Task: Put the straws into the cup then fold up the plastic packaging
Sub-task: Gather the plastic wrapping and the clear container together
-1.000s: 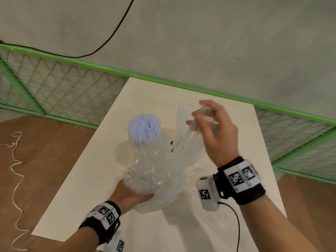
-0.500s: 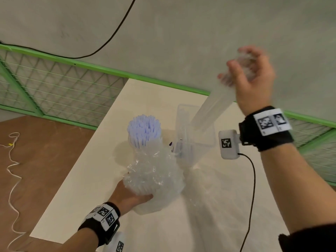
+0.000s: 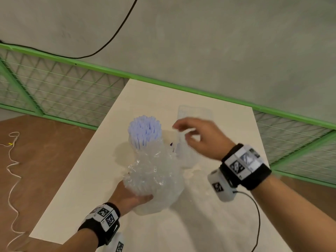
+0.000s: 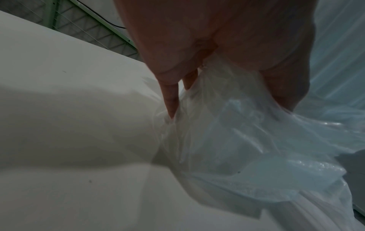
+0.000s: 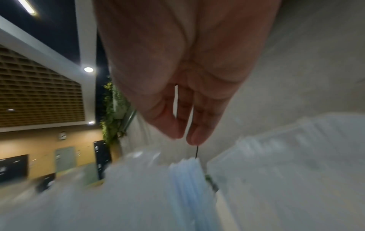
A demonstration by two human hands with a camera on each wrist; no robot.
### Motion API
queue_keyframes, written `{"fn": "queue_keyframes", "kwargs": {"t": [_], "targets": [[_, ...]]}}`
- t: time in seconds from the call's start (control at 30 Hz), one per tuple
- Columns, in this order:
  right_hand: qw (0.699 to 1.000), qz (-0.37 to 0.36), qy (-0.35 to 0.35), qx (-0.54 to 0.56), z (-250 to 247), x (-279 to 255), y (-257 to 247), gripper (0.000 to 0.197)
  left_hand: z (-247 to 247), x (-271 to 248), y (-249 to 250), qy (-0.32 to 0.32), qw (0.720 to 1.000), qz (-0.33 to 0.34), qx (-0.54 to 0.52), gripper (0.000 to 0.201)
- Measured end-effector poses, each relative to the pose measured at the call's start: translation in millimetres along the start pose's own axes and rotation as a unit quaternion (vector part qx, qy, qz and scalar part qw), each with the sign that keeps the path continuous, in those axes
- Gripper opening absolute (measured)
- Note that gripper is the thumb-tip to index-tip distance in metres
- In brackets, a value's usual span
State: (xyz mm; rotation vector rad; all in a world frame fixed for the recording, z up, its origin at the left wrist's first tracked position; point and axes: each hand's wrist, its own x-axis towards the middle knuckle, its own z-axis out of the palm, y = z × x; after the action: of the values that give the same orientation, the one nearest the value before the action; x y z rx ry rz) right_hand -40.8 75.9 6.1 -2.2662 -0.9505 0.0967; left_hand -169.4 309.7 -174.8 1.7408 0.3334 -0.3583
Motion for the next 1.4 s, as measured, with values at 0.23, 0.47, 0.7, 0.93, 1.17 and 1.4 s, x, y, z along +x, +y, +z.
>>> {"fn": "queue_keyframes", "kwargs": {"t": [0.23, 0.47, 0.7, 0.93, 1.17, 1.4], "targets": [[0.992, -0.006, -0.127, 0.026, 36.0, -12.7, -1.0, 0.058, -1.4, 0.3, -1.7, -0.001, 1.000, 0.004, -0.012, 0.064], [0.997, -0.006, -0.056, 0.050, 44.2, -8.6, 9.0, 0.047, 0.2, -3.3, 2.8, -0.002, 1.000, 0.004, -0.021, 0.060], [0.996, 0.038, -0.040, 0.069, 54.0, -16.6, 10.8, 0.046, -2.0, -4.4, 7.7, -0.007, 1.000, 0.007, -0.008, 0.062], [0.994, 0.042, 0.063, 0.076, 72.7, -24.5, 10.1, 0.042, -3.2, -6.1, 11.2, 0.000, 1.000, -0.004, -0.001, 0.060], [0.983, 0.067, 0.110, 0.127, 86.0, -26.0, 2.1, 0.048, -3.8, -9.4, 17.3, -0.002, 1.000, -0.021, -0.011, 0.059], [0.979, 0.069, 0.177, 0.067, 96.3, -27.4, 1.6, 0.035, -2.1, -12.8, 24.7, -0.007, 0.999, -0.029, -0.024, 0.042]]}}
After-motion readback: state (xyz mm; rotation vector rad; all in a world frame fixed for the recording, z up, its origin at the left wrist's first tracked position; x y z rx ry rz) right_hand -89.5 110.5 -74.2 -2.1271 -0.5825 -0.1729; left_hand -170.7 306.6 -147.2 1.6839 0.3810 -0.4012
